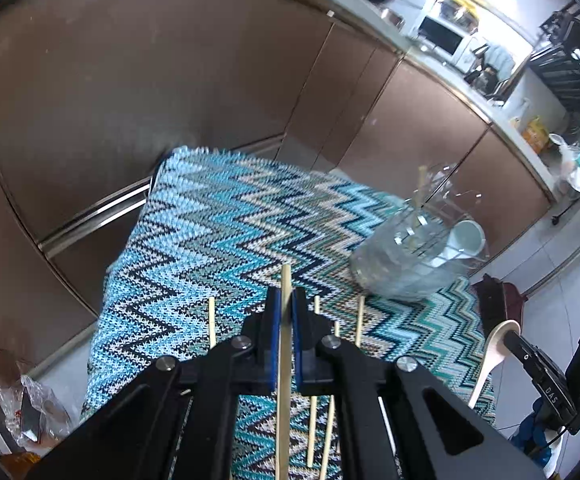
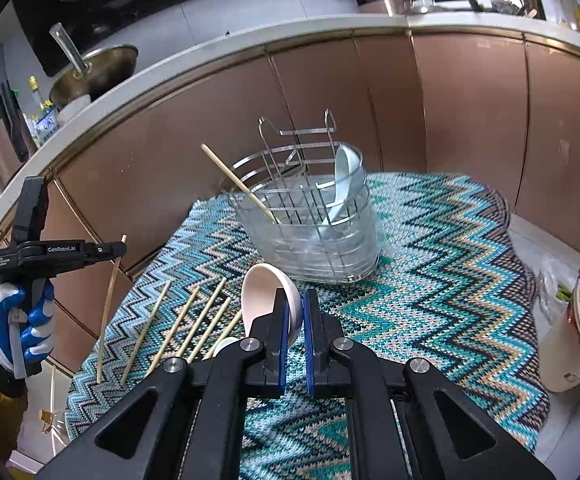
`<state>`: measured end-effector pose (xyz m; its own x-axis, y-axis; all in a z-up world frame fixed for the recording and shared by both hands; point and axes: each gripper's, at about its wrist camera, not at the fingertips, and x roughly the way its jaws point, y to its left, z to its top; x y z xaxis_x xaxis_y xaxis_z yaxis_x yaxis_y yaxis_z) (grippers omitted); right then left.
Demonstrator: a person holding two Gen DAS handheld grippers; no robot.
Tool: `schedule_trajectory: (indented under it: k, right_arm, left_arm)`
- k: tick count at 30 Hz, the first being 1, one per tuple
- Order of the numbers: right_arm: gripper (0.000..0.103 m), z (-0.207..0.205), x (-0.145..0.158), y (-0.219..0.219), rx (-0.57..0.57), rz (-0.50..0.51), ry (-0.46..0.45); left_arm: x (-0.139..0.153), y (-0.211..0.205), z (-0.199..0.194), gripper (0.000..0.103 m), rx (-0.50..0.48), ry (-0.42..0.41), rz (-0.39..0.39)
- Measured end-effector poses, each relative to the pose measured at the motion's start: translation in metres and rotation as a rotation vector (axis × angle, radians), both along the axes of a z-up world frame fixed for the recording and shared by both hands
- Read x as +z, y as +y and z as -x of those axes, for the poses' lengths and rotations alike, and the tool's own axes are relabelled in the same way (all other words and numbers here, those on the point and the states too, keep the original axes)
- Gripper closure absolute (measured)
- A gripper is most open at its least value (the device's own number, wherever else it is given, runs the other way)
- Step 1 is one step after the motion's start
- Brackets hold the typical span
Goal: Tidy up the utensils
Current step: 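Carry the spoon and chopstick over the holder and release both inside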
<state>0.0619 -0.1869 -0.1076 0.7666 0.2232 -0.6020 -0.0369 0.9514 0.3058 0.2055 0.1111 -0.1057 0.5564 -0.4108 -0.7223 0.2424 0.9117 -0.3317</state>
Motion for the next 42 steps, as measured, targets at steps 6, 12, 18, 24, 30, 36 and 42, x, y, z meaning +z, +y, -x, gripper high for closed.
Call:
schedule_trajectory:
  k: [6, 12, 18, 24, 30, 36, 42]
  right_arm:
    - [0.096, 0.023, 0.021, 0.004, -0.028, 0.027, -0.051]
    - [0.096, 0.039, 0.039, 0.007, -0.051, 0.054, -0.095]
    - [0.096, 0.049, 0.050, 0.007, -0.079, 0.065, -0.128]
    - [0.096, 0.059, 0.062, 0.006, -0.102, 0.090, -0.173]
    - [0.096, 0.062, 0.072, 0.006, -0.117, 0.117, -0.199]
    - [0.096, 0.066, 0.086, 0.001, -0.139, 0.129, -0.243]
    - [0.096, 0.062, 0.098, 0.002, -0.144, 0.154, -0.281]
  left_arm:
    - [0.026, 0.008, 0.024, 0.098, 0.011, -0.079, 0.033]
    - [0.044, 0.013, 0.039, 0.098, 0.020, -0.140, 0.045]
    - [0.056, 0.013, 0.051, 0.098, 0.042, -0.199, 0.035]
    - [0.074, 0.005, 0.065, 0.098, 0.059, -0.281, 0.023]
    - [0.087, -0.004, 0.073, 0.098, 0.053, -0.341, 0.009]
    - [0.096, -0.003, 0.069, 0.098, 0.071, -0.354, 0.043]
    - [0.113, -0.008, 0.068, 0.098, 0.072, -0.392, 0.081]
